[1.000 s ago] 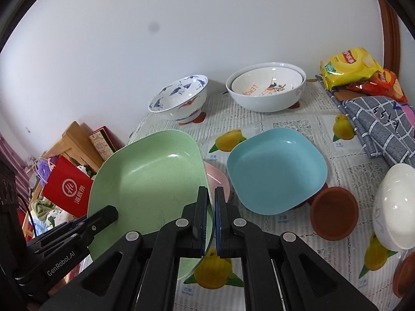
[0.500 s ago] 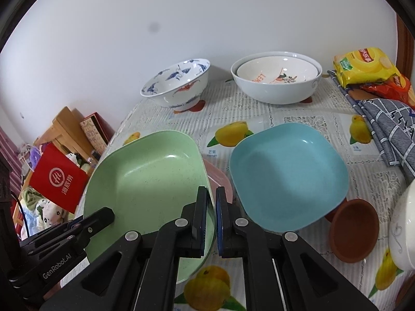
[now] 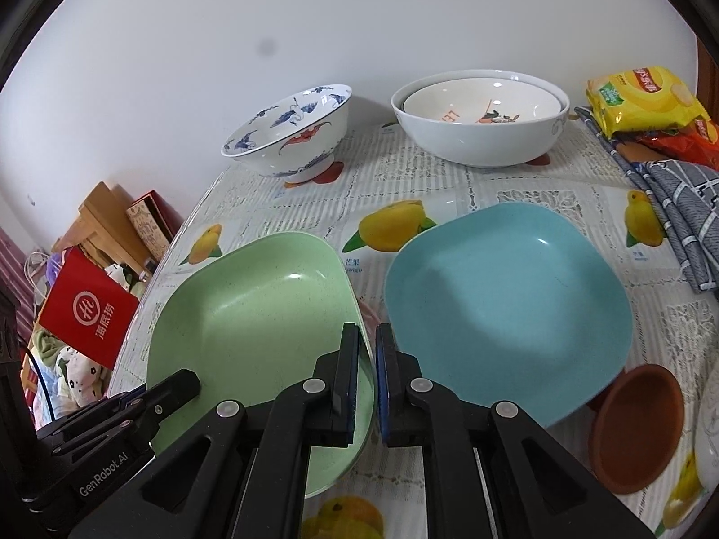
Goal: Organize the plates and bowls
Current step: 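Lift the green plate off the pink plate with both grippers, then lower the green plate onto the tablecloth and open both grippers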
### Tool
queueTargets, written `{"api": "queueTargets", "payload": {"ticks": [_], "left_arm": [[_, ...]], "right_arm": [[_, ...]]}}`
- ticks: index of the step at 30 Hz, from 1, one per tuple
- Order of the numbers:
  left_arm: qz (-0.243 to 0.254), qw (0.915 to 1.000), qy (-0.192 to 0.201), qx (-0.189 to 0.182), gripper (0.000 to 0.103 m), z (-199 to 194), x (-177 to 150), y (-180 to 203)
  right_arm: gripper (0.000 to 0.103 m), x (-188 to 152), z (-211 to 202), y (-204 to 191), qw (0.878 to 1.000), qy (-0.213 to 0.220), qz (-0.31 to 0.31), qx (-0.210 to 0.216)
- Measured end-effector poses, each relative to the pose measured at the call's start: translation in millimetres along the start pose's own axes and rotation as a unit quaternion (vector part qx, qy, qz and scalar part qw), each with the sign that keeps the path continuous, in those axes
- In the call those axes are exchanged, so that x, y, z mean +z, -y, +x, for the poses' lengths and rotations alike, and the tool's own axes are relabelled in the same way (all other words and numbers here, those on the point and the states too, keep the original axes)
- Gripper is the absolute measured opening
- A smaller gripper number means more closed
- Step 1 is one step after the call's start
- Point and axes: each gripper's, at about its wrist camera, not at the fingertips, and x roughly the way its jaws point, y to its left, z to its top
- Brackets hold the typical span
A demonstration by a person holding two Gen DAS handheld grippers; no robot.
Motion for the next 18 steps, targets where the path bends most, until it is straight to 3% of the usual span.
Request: {"api": "queueTargets", "payload": {"ticks": [14,17,18], "left_arm": [[0.010,0.9998,-0.016,0.002,0.015,19,-1,2],[0.011,0.9996,-0.025,-0.002,0.019,17,-2,1],[0.012,0.9995,-0.027,-0.007,0.021,16,-2,1]], "right_arm": [[0.014,5,19,-2,1.000,0.006,-0.019,-0.011],[0.018,5,18,-5,0.999,0.011,-0.031,-0.013],[0.025,5,18,-7,0.999,0.011,-0.033,-0.011]]}}
